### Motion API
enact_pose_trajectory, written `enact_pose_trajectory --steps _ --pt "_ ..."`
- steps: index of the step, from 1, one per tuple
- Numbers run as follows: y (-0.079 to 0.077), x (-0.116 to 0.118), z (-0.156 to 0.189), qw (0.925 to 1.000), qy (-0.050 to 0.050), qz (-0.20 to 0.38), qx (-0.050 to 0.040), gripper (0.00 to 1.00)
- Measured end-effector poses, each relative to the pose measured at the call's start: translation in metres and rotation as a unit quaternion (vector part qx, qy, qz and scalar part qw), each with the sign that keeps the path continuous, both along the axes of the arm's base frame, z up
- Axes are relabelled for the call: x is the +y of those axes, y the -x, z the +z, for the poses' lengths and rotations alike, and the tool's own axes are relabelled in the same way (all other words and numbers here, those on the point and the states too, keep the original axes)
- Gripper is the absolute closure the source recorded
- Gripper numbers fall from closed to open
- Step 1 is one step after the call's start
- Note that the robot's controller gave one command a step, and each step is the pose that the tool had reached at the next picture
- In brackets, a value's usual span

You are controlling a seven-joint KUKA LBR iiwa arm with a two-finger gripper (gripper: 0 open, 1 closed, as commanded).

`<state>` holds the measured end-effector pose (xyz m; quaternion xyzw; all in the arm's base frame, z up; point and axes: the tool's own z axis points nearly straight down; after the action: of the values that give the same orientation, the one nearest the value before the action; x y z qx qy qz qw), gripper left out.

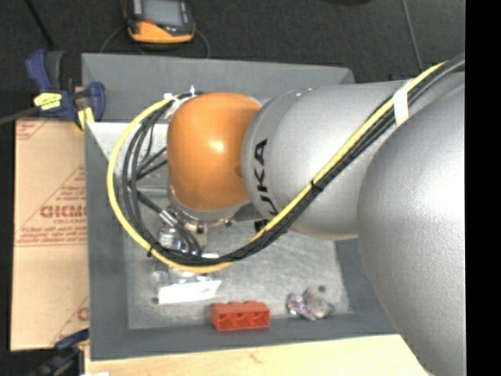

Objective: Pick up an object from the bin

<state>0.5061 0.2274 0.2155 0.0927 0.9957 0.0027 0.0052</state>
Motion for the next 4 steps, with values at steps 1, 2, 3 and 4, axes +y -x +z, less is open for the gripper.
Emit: enact_pose_trajectory --steps 1,2,3,4 --pt "0.002 -0.001 -0.005 1.0000 0.002 0.002 0.0039 0.00" --pt "0.028 -0.033 -0.067 0.9945 0.004 0.104 0.0065 0.00" --pt "-0.050 -0.056 -0.150 0.9927 0.004 0.121 0.0048 0.00" --pt "-0.049 -0.054 -0.145 0.9926 0.003 0.121 0.0040 1.00"
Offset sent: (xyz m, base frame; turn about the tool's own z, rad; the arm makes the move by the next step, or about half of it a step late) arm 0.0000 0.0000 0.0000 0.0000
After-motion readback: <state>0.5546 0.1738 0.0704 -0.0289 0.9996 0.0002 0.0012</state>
